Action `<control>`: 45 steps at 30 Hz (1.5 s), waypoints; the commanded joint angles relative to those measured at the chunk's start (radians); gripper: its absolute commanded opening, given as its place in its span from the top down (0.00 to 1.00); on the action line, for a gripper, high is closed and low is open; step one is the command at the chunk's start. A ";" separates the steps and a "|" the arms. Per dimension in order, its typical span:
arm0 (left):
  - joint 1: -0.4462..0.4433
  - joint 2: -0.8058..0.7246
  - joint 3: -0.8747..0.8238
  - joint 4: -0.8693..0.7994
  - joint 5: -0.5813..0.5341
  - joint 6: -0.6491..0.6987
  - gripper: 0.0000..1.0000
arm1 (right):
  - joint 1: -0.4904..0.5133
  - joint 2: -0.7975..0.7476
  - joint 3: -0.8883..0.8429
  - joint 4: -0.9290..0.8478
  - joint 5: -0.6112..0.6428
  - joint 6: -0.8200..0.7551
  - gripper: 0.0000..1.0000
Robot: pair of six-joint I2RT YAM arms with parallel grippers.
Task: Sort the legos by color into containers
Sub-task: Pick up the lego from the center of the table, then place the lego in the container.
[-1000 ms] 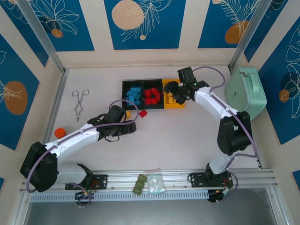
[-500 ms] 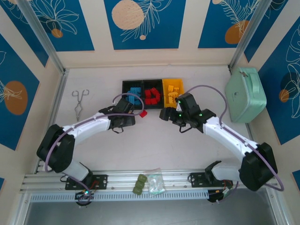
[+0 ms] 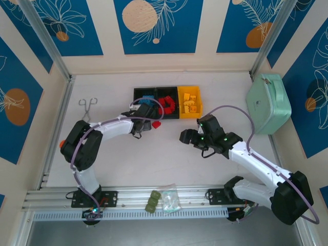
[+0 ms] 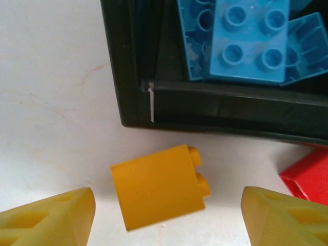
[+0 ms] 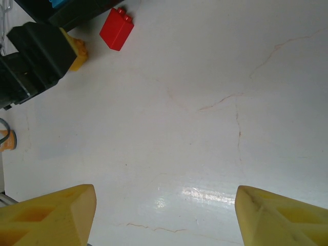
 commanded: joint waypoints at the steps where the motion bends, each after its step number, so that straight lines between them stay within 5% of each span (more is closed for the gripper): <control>1: 0.011 0.039 0.038 0.009 -0.079 0.016 0.30 | 0.007 -0.025 -0.001 -0.023 0.009 0.013 0.28; 14: 0.014 0.000 0.007 -0.004 -0.027 0.033 0.64 | 0.007 -0.029 -0.004 -0.022 0.027 0.020 0.29; 30: -0.015 -0.240 -0.012 -0.100 0.262 0.073 0.65 | -0.008 -0.083 -0.017 -0.024 -0.009 -0.007 0.29; 45: -0.122 0.009 0.408 -0.140 0.385 0.082 0.65 | -0.208 -0.262 -0.065 -0.136 -0.050 -0.027 0.29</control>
